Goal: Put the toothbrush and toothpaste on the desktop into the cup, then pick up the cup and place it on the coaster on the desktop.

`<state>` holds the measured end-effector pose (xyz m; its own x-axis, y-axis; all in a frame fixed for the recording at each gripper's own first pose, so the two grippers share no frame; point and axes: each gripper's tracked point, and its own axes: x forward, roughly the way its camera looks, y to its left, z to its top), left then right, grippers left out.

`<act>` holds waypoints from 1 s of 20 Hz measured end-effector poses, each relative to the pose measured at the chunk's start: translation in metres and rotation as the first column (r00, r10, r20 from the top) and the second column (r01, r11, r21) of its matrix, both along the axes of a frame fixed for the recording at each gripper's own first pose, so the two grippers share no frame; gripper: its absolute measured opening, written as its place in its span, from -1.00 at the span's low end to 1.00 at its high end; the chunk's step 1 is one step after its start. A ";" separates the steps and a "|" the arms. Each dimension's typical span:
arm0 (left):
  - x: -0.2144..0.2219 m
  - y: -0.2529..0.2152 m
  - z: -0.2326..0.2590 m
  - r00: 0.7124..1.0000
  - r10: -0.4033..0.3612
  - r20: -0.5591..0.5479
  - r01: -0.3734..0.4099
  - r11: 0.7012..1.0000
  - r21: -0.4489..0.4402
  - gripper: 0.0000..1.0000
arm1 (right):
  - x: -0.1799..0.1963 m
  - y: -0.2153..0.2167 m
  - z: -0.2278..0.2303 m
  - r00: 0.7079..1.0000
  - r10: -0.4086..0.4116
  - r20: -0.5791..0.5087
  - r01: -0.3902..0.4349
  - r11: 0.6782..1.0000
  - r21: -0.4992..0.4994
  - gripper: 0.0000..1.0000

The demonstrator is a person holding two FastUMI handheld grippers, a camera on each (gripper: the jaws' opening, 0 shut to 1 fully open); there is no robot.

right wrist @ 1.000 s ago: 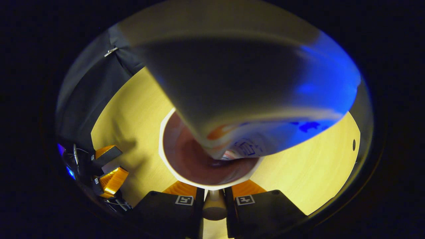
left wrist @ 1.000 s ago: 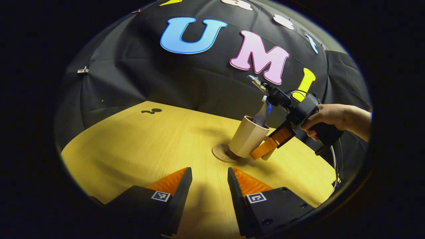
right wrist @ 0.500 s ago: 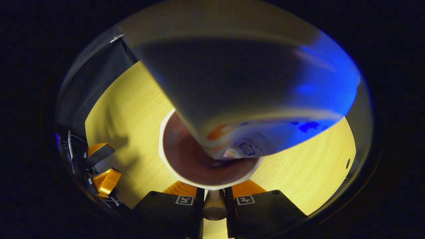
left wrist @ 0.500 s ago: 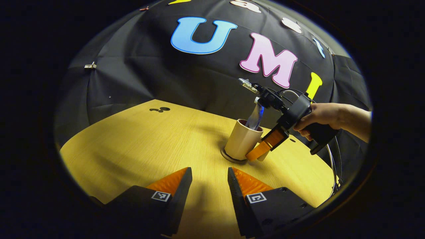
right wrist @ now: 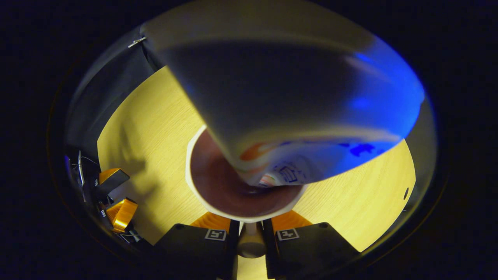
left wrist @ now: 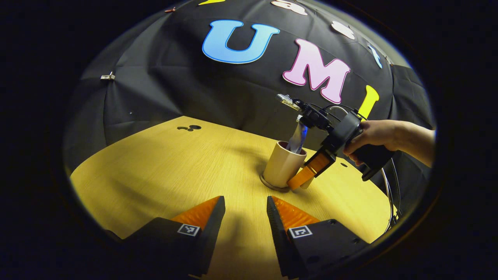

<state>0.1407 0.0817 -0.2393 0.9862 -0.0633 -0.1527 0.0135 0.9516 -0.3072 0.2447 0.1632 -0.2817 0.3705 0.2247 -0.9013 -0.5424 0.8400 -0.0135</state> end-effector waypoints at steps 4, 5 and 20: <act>-0.006 0.004 0.006 1.000 0.003 -0.011 -0.003 1.000 0.008 0.37 | -0.003 -0.002 0.007 1.000 -0.005 0.010 0.005 1.000 0.011 -0.43; -0.009 0.006 0.010 1.000 0.005 -0.013 -0.004 1.000 0.011 0.37 | -0.004 -0.004 0.011 1.000 -0.012 0.012 0.011 1.000 0.021 -0.43; -0.043 -0.007 0.117 1.000 -0.004 -0.015 0.005 0.999 0.037 0.37 | -0.061 -0.034 0.183 0.941 -0.168 0.295 0.053 0.931 0.361 0.07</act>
